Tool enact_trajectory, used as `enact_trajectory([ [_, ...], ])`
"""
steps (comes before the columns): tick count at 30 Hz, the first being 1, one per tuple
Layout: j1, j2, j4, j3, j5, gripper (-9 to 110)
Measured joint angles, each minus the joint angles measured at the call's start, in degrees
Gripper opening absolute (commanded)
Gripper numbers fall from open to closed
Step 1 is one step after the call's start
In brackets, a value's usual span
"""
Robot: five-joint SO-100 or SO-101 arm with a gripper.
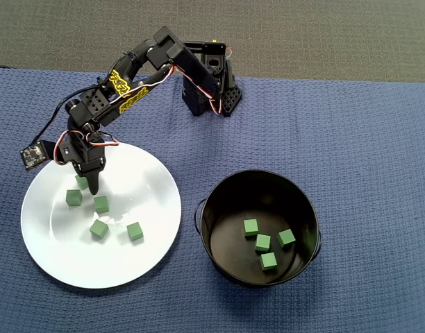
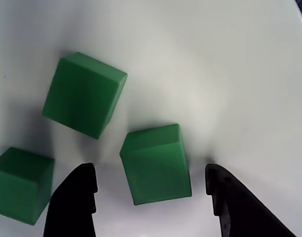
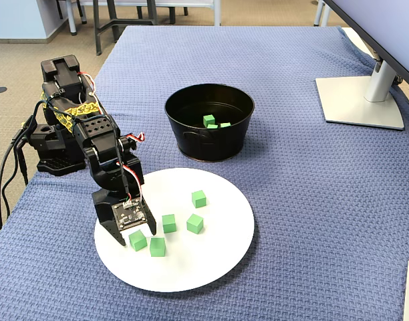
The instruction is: Pick up the green cubes from the white plate and place them in the black recipient
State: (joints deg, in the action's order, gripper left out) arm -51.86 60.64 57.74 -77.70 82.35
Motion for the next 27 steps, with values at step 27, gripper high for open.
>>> enact_trajectory([
  [27,0.0,-1.32,-1.41,1.76,-1.93,4],
])
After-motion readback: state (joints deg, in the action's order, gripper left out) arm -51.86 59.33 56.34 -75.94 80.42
